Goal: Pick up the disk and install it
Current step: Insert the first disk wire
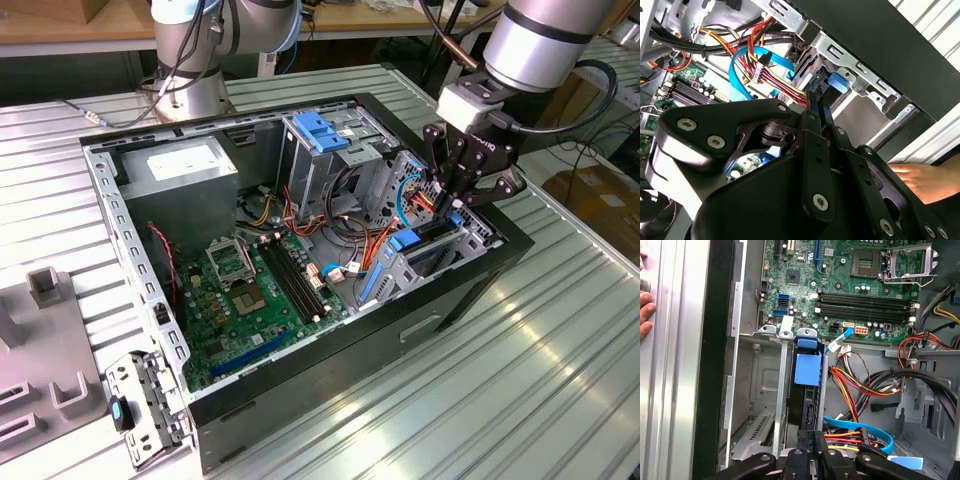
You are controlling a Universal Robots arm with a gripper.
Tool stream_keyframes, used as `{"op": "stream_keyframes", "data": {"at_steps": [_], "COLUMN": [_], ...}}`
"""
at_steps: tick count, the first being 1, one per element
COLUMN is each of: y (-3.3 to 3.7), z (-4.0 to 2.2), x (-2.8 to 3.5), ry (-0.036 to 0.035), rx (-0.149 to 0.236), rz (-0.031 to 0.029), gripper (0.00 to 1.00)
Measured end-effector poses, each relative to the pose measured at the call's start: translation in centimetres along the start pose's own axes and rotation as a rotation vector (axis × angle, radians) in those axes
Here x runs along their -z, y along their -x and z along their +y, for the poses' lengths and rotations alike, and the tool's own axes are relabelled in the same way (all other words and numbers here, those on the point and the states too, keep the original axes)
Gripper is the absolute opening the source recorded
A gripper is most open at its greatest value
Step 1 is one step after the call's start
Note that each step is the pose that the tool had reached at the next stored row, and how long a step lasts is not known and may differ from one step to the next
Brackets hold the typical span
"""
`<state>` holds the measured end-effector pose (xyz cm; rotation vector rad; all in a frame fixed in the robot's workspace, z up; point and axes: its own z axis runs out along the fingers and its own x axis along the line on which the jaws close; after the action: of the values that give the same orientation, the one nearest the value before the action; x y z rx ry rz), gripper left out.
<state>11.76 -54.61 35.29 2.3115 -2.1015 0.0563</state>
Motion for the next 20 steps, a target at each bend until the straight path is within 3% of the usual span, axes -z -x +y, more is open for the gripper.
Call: {"op": "stream_keyframes", "data": {"at_steps": [14,17,20], "y": [0.0,-0.01,-0.05], "z": [0.0,0.0,0.01], "x": [0.0,-0.07,-0.28], "ry": [0.0,0.0018,0.002], "rx": [-0.001,-0.037,-0.044], "rz": [-0.0001,0.0004,0.0006], "gripper": [0.16,0.16,0.16]}}
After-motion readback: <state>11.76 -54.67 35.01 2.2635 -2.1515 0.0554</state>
